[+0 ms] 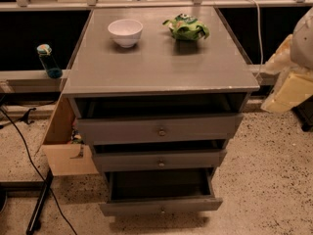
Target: Close bottom drawer
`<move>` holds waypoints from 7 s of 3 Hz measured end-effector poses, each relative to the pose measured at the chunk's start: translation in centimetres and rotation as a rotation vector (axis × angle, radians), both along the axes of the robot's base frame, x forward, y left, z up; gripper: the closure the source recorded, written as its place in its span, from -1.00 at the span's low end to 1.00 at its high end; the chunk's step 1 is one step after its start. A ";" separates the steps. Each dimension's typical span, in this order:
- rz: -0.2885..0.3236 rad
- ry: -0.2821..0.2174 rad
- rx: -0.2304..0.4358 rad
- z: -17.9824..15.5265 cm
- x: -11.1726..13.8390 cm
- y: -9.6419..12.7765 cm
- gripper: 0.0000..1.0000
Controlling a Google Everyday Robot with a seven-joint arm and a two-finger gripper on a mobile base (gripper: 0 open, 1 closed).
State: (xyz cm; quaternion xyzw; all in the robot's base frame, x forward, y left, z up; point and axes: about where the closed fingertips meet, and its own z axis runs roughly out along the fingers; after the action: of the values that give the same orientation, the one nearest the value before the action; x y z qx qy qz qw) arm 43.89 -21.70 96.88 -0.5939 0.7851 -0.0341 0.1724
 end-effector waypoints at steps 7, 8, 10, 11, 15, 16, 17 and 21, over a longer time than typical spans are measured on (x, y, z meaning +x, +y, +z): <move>-0.141 0.110 0.175 -24.8 -2.1 -0.9 1.00; -0.153 0.107 0.240 -30.3 -1.8 -1.5 1.00; -0.147 0.241 0.327 -43.8 -3.2 -0.7 1.00; -0.147 0.245 0.329 -44.0 -3.3 -0.6 1.00; -0.057 0.257 0.354 -60.1 -5.0 -0.3 1.00; -0.069 0.307 0.367 -67.1 -5.6 -0.1 1.00; -0.071 0.303 0.365 -67.5 -5.6 -0.3 1.00; -0.005 0.257 0.417 -78.1 -2.0 1.3 1.00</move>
Offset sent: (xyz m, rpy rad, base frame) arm -0.0025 -0.0038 -0.1223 0.1881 0.0216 -0.1025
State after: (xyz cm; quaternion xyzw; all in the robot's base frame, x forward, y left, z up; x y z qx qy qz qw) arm 41.89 -20.40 18.80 -0.5431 0.7920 0.2042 0.1901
